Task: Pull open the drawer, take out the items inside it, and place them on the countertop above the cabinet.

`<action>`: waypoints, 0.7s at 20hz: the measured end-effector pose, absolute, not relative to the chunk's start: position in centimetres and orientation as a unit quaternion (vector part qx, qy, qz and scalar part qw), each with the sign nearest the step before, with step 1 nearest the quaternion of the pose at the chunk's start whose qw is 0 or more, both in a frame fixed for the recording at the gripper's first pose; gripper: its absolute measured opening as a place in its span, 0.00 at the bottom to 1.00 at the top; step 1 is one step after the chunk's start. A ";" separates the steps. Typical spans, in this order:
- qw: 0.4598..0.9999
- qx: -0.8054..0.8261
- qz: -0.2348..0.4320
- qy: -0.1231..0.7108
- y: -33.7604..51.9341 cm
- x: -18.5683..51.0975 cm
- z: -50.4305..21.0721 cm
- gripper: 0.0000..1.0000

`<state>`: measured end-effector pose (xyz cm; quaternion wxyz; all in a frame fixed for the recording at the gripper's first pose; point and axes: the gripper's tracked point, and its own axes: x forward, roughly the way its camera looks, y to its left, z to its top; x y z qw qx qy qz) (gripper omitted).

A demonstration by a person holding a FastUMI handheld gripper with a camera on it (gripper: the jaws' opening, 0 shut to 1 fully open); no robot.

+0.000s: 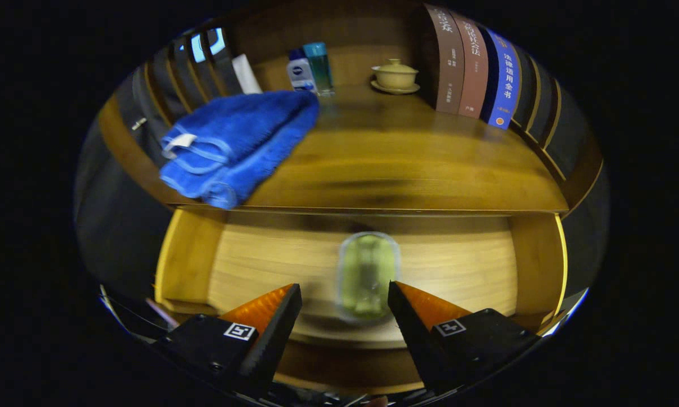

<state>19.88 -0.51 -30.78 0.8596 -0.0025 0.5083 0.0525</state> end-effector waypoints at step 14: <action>0.849 -0.066 0.030 0.524 -1.5 22.0 -32.6 0.22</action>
